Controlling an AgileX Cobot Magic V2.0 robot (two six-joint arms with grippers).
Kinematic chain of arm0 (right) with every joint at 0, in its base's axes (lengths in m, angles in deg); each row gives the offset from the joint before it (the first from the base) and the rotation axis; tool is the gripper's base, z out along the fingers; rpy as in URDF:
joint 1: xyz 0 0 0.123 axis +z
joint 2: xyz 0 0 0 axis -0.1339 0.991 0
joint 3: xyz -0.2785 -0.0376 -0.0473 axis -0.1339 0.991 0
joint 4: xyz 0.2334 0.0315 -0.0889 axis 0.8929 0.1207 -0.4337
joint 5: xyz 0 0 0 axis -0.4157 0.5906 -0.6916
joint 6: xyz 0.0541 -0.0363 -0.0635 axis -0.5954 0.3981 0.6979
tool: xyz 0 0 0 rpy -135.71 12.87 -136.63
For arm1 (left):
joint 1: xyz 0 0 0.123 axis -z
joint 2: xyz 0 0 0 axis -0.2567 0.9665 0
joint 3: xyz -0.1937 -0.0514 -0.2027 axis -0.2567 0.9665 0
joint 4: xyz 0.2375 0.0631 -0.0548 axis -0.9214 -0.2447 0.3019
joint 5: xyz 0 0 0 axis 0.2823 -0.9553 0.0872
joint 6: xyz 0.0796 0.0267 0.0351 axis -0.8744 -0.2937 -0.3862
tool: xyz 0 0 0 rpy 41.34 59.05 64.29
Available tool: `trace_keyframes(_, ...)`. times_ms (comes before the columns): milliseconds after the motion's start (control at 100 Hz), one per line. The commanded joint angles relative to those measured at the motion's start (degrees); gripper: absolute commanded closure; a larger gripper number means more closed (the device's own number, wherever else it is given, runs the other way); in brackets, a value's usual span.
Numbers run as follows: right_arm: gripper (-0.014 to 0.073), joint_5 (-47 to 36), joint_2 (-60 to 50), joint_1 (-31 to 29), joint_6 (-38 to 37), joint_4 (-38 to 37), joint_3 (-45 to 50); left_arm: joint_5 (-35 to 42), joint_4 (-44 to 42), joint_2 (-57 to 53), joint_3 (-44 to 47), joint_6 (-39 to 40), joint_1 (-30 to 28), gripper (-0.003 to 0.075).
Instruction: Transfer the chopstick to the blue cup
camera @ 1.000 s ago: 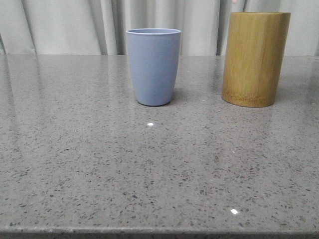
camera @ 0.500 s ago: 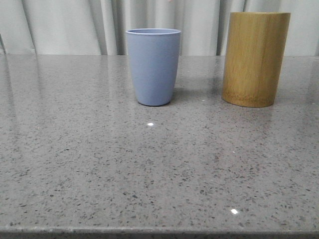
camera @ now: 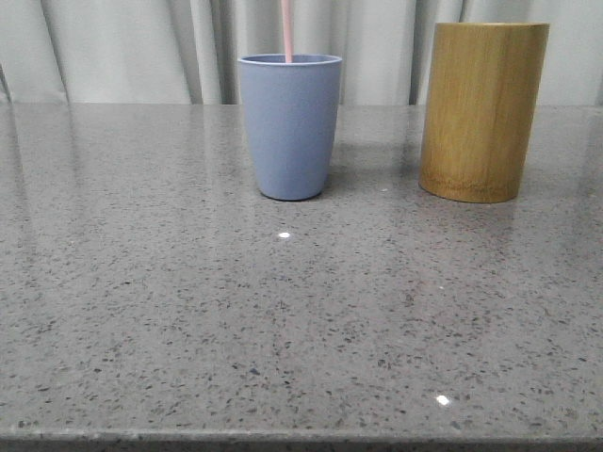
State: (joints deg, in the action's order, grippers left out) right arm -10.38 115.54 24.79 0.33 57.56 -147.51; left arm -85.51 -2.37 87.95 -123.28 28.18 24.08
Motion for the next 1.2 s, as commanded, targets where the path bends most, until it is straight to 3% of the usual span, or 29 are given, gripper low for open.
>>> trace_keyframes(0,0.0696,-4.0,-2.3,0.1,0.4,0.3,-1.8,4.0,0.1,0.0,-1.4,0.7,-0.2,0.0479)
trace_keyframes(130,0.0667,-3.1,-2.2,0.1,0.4,0.3,-1.8,4.0,0.1,0.0,-1.4,0.7,-0.2,0.0479)
trace_keyframes(350,0.0452,-2.4,-2.2,0.1,0.4,0.3,-1.8,4.0,0.1,0.0,-1.4,0.7,-0.2,0.0479)
trace_keyframes(470,0.0392,-2.4,-2.2,0.1,0.4,0.3,-1.8,4.0,0.1,0.0,-1.4,0.7,-0.2,0.0479)
trace_keyframes(930,0.0373,-2.0,-5.6,-0.3,0.4,-1.2,-1.3,4.0,0.0,0.0,-1.4,0.7,-0.2,0.0479)
trace_keyframes(1190,0.0373,-1.6,-13.2,-5.4,-0.1,-2.2,4.8,4.0,0.0,0.0,-1.4,0.7,-0.2,0.0479)
